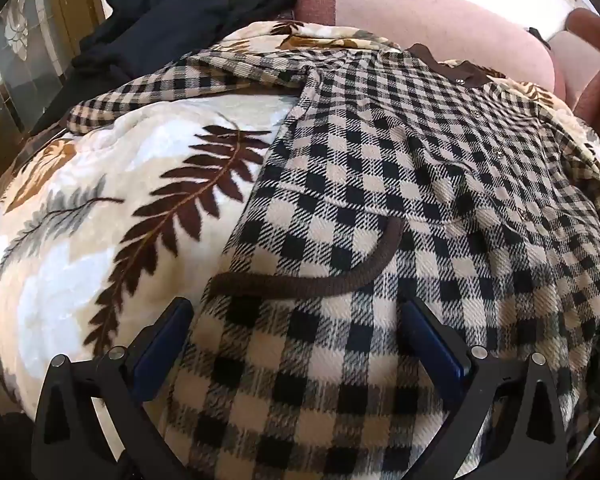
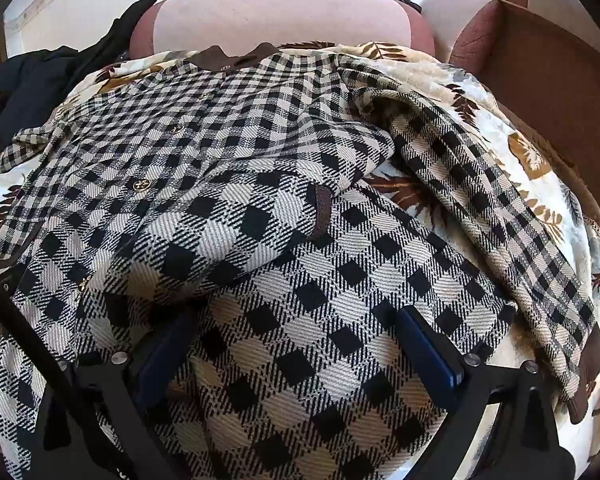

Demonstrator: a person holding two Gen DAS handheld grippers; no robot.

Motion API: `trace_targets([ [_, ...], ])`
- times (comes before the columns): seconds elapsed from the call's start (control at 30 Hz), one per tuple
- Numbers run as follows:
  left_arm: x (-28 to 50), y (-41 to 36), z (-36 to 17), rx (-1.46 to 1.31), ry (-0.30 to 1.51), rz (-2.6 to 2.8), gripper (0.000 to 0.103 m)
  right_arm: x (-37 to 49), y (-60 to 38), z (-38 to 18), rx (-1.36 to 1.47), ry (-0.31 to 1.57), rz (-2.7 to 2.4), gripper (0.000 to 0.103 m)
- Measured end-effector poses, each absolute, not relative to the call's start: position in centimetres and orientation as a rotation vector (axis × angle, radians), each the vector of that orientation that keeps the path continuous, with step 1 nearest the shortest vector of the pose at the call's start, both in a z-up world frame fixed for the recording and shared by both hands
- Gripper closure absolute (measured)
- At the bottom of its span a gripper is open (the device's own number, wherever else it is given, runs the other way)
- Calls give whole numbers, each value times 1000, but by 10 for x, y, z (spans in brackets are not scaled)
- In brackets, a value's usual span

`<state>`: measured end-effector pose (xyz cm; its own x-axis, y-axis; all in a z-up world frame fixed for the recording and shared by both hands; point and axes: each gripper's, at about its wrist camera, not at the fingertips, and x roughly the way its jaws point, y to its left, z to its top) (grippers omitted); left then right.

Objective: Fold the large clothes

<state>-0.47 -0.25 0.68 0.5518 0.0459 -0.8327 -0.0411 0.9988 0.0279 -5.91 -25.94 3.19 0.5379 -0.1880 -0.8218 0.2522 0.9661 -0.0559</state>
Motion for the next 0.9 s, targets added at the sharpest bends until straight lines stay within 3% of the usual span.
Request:
trace_targets([
  [0.9, -95, -45, 84, 104, 916, -46, 0, -91, -249, 71, 1, 935, -319, 4],
])
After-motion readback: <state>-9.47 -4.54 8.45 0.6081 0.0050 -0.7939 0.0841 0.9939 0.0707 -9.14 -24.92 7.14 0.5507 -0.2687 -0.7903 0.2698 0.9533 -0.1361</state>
